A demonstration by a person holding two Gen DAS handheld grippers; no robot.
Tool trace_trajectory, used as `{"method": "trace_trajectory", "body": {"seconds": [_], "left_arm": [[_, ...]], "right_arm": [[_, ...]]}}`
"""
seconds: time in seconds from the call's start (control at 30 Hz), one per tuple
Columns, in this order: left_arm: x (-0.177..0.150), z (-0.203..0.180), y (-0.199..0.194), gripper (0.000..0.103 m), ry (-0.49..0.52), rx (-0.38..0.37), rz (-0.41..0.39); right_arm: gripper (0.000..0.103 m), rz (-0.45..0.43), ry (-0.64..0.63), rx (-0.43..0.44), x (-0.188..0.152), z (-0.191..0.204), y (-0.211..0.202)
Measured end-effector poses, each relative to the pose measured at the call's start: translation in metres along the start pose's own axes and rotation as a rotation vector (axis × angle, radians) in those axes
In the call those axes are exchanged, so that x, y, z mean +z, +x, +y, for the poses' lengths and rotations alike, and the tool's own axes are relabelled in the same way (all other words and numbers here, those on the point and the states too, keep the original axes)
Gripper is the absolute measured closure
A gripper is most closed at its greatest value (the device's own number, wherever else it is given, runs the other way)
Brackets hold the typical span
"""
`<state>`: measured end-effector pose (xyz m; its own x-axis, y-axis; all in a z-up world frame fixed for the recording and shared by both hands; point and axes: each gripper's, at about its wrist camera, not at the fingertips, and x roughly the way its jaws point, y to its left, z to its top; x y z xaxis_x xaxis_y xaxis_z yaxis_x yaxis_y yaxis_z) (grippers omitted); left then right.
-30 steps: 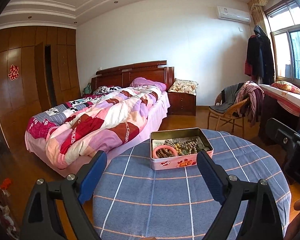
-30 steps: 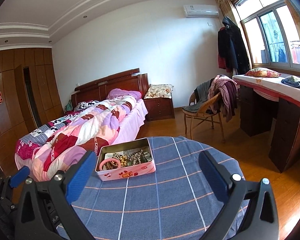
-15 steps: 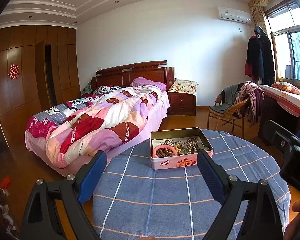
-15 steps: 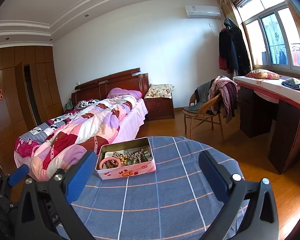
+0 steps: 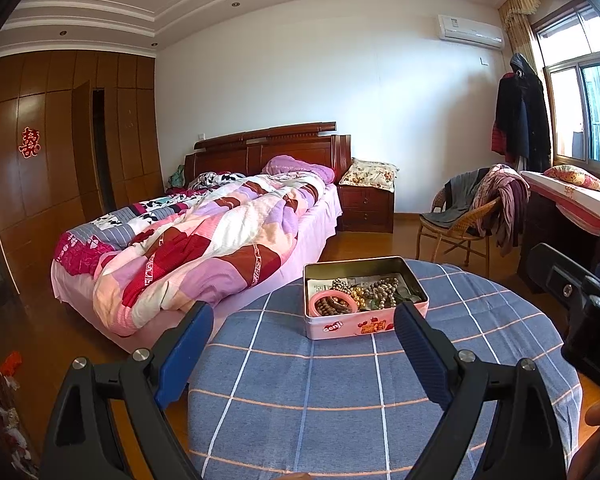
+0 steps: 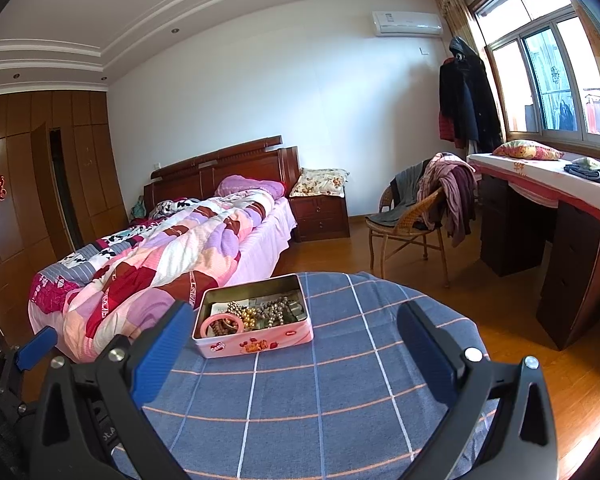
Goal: Organize jewelry
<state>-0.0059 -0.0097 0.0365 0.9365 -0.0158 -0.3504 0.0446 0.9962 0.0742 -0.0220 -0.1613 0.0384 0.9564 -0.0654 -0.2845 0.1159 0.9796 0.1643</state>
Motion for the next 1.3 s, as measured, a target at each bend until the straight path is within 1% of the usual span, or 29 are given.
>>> {"method": "trace_trajectory", "body": {"seconds": [0.83, 1.3], "left_arm": [[0.0, -0.0003, 0.0003, 0.011, -0.001, 0.0, -0.003], [0.0036, -0.0003, -0.0045, 0.011, 0.018, 0.024, -0.037]], "right_arm": [[0.0, 0.0, 0.007, -0.002, -0.001, 0.0002, -0.0024], [0.0, 0.001, 0.01, -0.004, 0.0019, 0.0024, -0.004]]}}
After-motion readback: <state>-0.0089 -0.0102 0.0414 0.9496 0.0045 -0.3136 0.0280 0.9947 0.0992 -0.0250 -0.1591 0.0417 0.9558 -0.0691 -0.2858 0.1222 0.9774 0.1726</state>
